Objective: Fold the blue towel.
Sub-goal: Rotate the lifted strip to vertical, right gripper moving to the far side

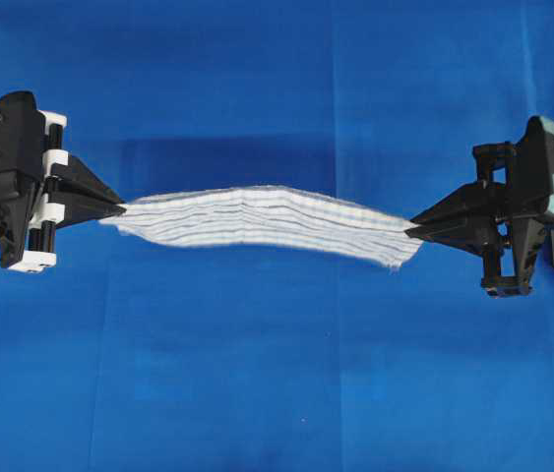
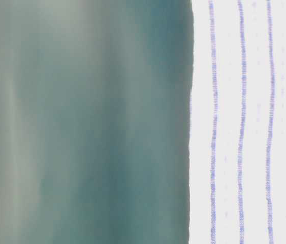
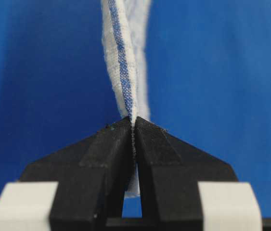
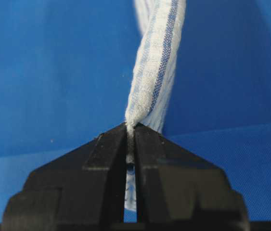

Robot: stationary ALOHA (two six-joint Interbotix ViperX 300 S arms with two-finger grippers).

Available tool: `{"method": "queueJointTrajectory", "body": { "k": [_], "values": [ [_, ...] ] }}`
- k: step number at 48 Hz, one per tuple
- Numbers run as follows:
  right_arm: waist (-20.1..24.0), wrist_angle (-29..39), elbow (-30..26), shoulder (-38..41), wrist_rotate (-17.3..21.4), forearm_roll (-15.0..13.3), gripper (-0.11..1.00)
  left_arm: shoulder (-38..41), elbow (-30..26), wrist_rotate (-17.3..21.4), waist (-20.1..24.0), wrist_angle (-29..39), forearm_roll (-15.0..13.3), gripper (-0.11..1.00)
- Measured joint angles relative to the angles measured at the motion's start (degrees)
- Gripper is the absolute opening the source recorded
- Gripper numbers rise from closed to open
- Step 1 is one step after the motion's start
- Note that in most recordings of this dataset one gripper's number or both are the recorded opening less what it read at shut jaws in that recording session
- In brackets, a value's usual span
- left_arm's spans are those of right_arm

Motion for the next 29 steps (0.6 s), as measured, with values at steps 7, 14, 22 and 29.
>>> {"method": "queueJointTrajectory", "body": {
  "k": [7,14,22,29],
  "values": [
    [-1.32,0.26,-0.18,0.62,-0.26,0.0,-0.03,1.58,-0.44,-2.37,-1.14,-2.02,0.0,0.03],
    [-3.78,0.26,-1.93,1.49,-0.79,-0.09,-0.03,4.66,-2.37,-8.44,-2.37,-6.59,0.0,0.03],
    [-7.82,0.53,-5.36,3.34,-3.6,-0.44,-0.03,10.02,-6.59,-12.04,-5.01,-9.93,0.0,0.03],
    [-12.13,0.7,-8.0,5.8,-6.15,-0.44,-0.03,15.29,-11.95,-12.13,-8.0,-11.69,-0.09,0.03]
  ]
}}
